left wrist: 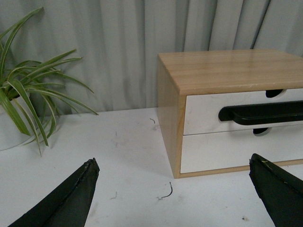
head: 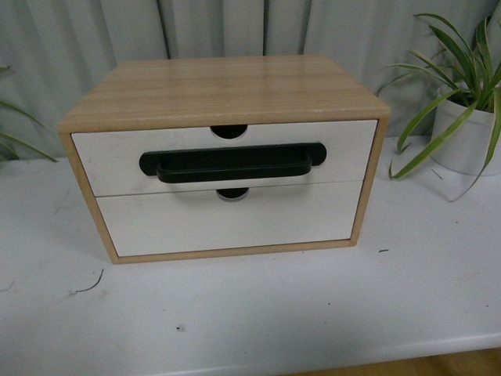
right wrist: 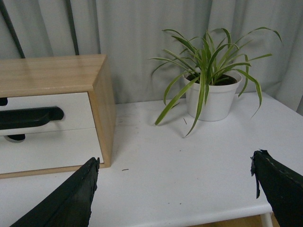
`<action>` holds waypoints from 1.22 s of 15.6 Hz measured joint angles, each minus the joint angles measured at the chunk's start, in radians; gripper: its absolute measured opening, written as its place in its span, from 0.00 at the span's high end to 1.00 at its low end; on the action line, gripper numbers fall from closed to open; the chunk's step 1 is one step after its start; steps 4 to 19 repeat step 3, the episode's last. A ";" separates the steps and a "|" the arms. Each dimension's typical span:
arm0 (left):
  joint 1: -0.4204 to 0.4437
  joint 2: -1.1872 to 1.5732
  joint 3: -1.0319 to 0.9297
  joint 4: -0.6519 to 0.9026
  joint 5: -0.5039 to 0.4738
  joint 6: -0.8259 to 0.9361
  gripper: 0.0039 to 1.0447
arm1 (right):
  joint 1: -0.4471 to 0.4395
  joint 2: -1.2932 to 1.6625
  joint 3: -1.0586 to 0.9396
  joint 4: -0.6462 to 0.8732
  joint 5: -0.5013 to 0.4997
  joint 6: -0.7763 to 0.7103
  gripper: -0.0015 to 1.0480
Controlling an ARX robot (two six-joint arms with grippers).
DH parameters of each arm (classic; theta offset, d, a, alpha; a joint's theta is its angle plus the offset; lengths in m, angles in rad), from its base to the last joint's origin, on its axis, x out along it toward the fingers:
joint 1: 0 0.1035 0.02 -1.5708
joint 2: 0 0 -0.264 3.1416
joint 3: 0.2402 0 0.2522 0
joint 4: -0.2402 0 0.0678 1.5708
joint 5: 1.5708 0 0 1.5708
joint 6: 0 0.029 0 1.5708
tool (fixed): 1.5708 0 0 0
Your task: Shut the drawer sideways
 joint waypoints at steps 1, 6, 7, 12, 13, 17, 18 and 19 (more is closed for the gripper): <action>0.000 0.000 0.000 0.000 0.000 0.000 0.06 | 0.000 0.000 0.000 0.000 0.000 0.000 0.06; 0.000 0.000 0.000 0.000 0.000 0.000 0.06 | 0.000 0.000 0.000 0.000 0.000 0.000 0.06; 0.000 0.000 0.000 0.000 0.000 0.000 0.06 | 0.000 0.000 0.000 0.000 0.000 0.000 0.06; 0.000 0.000 0.000 0.000 0.000 0.000 0.06 | 0.000 0.000 0.000 0.000 0.000 0.000 0.06; 0.000 0.000 0.000 0.000 0.000 0.000 0.06 | 0.000 0.000 0.000 0.000 0.000 0.000 0.06; 0.000 0.000 0.000 0.000 0.000 0.000 0.06 | 0.000 0.000 0.000 0.000 0.000 0.000 0.06; 0.000 0.000 0.000 0.000 0.000 0.000 0.06 | 0.000 0.000 0.000 0.000 0.000 0.000 0.06; 0.000 0.000 0.000 0.000 0.000 0.000 0.06 | 0.000 0.000 0.000 0.000 0.000 0.000 0.06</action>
